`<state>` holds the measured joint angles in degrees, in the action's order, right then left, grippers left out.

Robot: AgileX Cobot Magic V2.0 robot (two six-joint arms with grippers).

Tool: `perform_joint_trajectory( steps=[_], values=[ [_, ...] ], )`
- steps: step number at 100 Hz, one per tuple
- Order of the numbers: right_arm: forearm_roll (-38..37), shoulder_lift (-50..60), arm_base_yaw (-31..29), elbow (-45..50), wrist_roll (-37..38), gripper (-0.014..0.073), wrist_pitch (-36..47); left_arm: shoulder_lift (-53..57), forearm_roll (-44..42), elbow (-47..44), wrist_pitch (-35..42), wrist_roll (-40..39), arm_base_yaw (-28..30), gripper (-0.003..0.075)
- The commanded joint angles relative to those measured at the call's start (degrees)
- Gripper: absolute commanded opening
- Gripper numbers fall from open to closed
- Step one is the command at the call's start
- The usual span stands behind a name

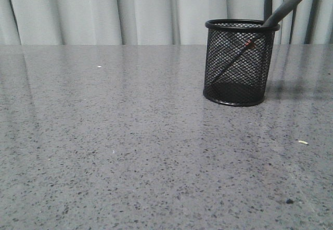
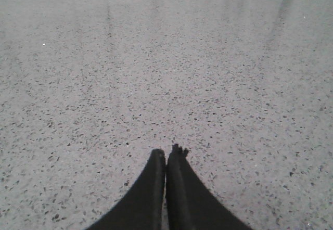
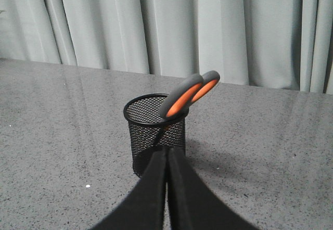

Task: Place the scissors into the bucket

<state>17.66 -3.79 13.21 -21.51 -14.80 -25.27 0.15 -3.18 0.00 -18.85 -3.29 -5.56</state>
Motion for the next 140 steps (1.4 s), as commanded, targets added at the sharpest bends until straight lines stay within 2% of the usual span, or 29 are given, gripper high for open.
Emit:
perform_joint_trajectory(
  steps=[1, 106, 119, 140],
  values=[
    [0.0, -0.51, -0.25, -1.36, -0.58, -0.0045, 4.34, 1.51, -0.09, -2.28, 2.55, -0.07, 0.09, -0.002],
    [-0.83, -0.51, -0.4, -0.01, -0.58, -0.0045, 4.17, 1.51, -0.09, -2.28, 2.55, -0.07, 0.09, -0.002],
    [-10.14, -0.22, -2.41, 4.36, -0.58, -0.0045, 8.71, 1.51, -0.09, -2.28, 2.55, -0.07, 0.09, -0.002],
    [-10.76, 0.0, -9.59, 15.61, 2.22, -0.0045, 18.92, 1.51, -0.09, -2.28, 2.55, -0.07, 0.09, -0.002]
  ],
)
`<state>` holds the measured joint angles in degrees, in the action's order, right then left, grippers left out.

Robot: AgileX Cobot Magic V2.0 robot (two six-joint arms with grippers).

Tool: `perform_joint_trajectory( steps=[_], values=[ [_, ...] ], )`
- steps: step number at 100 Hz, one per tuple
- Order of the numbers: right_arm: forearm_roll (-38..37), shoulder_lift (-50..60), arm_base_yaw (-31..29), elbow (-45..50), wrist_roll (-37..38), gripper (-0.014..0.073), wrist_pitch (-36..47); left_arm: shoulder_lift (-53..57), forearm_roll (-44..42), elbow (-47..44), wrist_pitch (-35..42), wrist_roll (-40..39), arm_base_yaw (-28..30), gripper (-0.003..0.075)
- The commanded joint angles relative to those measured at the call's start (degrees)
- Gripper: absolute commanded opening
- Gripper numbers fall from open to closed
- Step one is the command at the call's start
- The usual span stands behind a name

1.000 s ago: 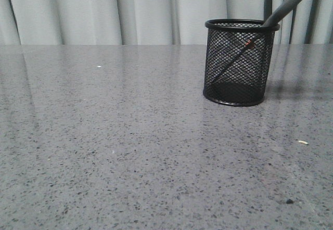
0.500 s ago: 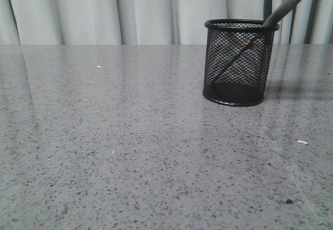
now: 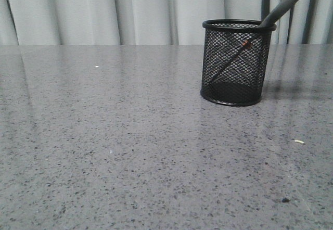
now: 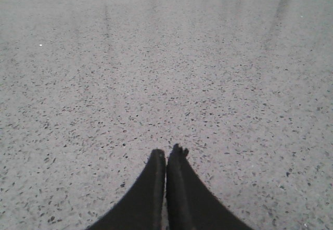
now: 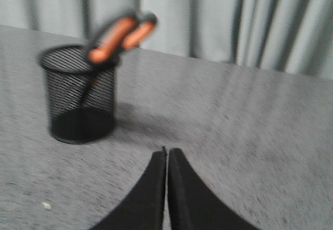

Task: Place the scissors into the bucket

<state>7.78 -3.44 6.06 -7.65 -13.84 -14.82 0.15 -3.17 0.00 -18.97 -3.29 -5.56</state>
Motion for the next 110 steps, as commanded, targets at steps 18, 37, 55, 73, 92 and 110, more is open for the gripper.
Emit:
perform_joint_trajectory(
  steps=[18, 37, 55, 73, 92, 110],
  values=[
    [-0.95, 2.86, -3.95, 8.53, 6.03, -0.0045, 5.53, 1.51, -0.1, -2.28, 2.68, -0.07, 0.09, -0.002],
    [-6.2, 5.31, -4.04, 8.74, 7.52, -0.0045, -2.43, 1.51, -0.1, -2.28, 2.68, -0.07, 0.09, -0.002],
    [-6.2, 5.31, -4.04, 8.74, 7.52, -0.0045, -2.43, 1.51, -0.1, -2.28, 2.68, -0.07, 0.09, -0.002],
    [-6.09, 5.31, -4.04, 8.74, 7.52, -0.0045, -2.32, 1.51, -0.1, -2.28, 2.68, -0.07, 0.09, -0.0019],
    [-6.09, 5.31, -4.04, 8.74, 7.52, -0.0045, -2.22, 1.51, -0.1, -2.28, 2.68, -0.07, 0.09, -0.002],
    [-6.09, 5.31, -4.04, 8.74, 7.52, -0.0045, -2.22, 1.51, -0.1, -2.28, 2.68, -0.07, 0.09, -0.002]
  ],
)
